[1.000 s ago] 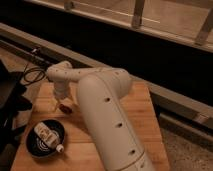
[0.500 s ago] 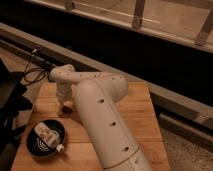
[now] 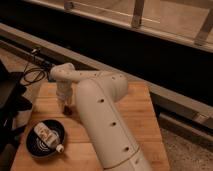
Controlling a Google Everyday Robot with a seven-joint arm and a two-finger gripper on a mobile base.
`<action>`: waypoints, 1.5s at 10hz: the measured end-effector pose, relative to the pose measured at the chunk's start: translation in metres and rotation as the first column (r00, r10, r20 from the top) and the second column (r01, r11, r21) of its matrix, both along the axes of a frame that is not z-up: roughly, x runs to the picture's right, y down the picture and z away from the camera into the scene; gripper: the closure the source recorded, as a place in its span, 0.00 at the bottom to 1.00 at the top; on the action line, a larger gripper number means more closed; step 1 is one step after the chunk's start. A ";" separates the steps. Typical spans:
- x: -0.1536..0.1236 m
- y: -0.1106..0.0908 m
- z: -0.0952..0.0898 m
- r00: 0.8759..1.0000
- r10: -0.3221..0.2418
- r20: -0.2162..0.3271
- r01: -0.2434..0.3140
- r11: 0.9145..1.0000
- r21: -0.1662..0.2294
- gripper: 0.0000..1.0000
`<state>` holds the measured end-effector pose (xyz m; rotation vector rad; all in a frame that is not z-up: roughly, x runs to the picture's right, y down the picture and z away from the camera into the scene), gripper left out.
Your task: Drag the pepper across the table
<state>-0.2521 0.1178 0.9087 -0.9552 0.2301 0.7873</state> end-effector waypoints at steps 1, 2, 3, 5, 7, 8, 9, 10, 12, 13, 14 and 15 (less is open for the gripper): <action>0.001 0.002 0.000 1.000 0.005 0.001 -0.005 1.000 -0.006 1.00; -0.001 0.006 0.000 0.999 0.029 0.016 -0.029 1.000 -0.012 1.00; -0.003 0.010 -0.001 0.999 0.041 0.029 -0.041 0.999 -0.010 1.00; -0.011 0.010 -0.004 0.998 0.050 0.048 -0.050 0.999 0.009 1.00; -0.011 0.002 -0.011 0.998 0.047 0.048 -0.048 0.998 0.039 1.00; -0.010 -0.010 -0.018 0.998 0.051 0.044 -0.053 0.996 0.067 1.00; -0.010 -0.025 -0.028 0.997 0.058 0.041 -0.061 0.994 0.094 1.00; -0.008 -0.047 -0.042 0.997 0.068 0.032 -0.071 0.990 0.125 1.00; 0.016 -0.096 -0.055 0.995 0.099 -0.025 -0.093 0.982 0.166 1.00; 0.030 -0.111 -0.055 0.992 0.118 -0.049 -0.108 0.980 0.170 1.00; 0.058 -0.125 -0.055 0.984 0.151 -0.092 -0.134 0.976 0.170 1.00; 0.084 -0.128 -0.054 0.975 0.183 -0.128 -0.161 0.973 0.166 1.00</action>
